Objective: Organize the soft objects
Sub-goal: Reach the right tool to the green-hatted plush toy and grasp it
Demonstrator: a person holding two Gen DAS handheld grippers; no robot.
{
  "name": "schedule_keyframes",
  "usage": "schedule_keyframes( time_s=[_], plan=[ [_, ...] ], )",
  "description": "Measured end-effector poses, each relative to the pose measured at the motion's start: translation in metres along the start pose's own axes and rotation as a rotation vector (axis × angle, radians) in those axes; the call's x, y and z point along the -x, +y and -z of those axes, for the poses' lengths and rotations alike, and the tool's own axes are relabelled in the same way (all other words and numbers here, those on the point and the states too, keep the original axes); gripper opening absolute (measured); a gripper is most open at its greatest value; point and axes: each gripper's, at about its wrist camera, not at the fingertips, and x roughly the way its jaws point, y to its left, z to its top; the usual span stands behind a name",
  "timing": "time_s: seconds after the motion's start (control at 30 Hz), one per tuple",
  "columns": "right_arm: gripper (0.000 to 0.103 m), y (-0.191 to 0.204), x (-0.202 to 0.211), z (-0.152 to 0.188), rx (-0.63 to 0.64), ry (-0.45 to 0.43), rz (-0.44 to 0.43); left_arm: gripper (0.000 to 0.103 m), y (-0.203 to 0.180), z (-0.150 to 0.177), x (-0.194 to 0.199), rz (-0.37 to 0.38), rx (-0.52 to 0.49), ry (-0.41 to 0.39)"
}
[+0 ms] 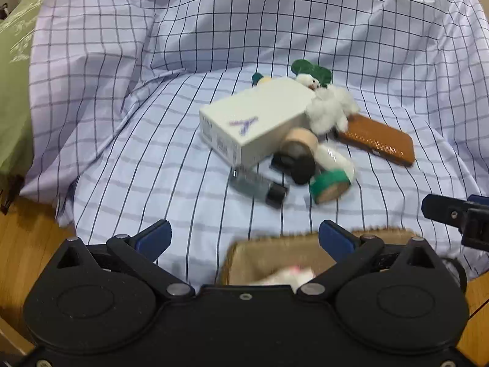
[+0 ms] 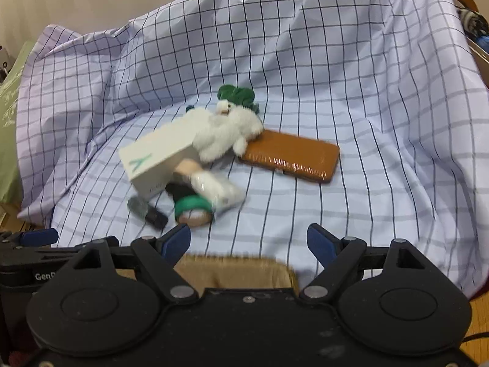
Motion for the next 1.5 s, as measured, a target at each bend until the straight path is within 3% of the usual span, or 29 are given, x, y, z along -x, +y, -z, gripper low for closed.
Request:
schedule_keyframes(
  time_s=[0.53, 0.87, 1.0, 1.2, 1.5],
  plan=[
    [0.083, 0.001, -0.102, -0.127, 0.035, -0.077, -0.013, 0.099, 0.031, -0.114, -0.06, -0.014, -0.009, -0.039],
    [0.083, 0.0, -0.193, -0.179, 0.028, 0.0, 0.004, 0.099, 0.048, -0.171, -0.12, -0.057, -0.036, -0.008],
    [0.083, 0.002, -0.221, -0.188, 0.045, 0.027, 0.029, 0.099, 0.053, -0.182, -0.147, -0.086, -0.043, 0.028],
    [0.083, 0.009, -0.248, -0.197, 0.053, 0.068, -0.01, 0.099, 0.067, -0.189, -0.177, -0.116, -0.016, 0.078],
    [0.083, 0.018, -0.298, -0.206, -0.024, 0.182, -0.059, 0.099, 0.079, -0.187, -0.188, -0.086, -0.003, 0.094]
  ],
)
